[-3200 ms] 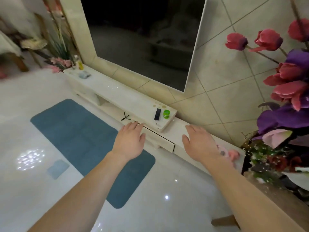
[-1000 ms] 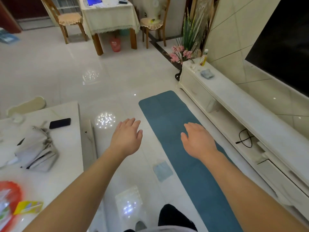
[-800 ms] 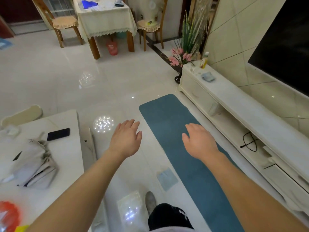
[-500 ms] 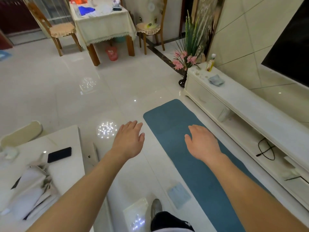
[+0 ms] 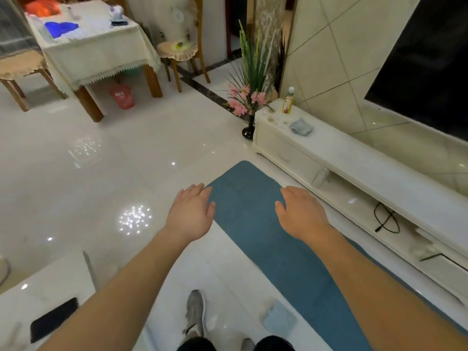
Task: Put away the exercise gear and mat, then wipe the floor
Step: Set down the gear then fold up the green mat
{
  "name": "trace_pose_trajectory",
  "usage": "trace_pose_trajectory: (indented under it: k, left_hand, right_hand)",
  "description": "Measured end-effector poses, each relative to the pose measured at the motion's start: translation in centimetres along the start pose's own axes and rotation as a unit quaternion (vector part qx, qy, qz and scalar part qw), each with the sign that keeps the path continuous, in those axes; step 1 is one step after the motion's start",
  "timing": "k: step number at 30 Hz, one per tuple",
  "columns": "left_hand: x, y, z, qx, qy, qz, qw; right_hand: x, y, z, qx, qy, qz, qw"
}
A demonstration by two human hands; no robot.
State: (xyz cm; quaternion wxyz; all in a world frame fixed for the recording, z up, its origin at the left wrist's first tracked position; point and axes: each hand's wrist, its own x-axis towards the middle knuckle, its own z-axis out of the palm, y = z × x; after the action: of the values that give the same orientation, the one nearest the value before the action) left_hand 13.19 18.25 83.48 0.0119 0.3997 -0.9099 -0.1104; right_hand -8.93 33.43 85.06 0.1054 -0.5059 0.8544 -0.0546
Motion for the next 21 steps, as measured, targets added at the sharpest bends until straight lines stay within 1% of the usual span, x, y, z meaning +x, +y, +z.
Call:
trace_pose_trajectory:
  k: [7,11,16,21]
  left_hand:
    - [9.6,-4.2,-0.5,0.013,-0.029,0.093,0.995]
    - [14.2,-5.3,-0.6,0.025,-0.040,0.153,0.987]
    - [18.8,-4.1,0.3,0.031,-0.060,0.219,0.973]
    - [22.3,-0.9,1.9,0.037,-0.092,0.255,0.962]
  right_hand:
    - [4.5,-2.6,-0.2,0.004,0.010,0.114,0.993]
    - [5.8,-3.4,0.2,0.020,0.019,0.174,0.984]
    - [6.1,-2.8,0.5,0.025,0.018,0.233,0.972]
    - [6.8,-0.1,0.7,0.030,0.008,0.280,0.960]
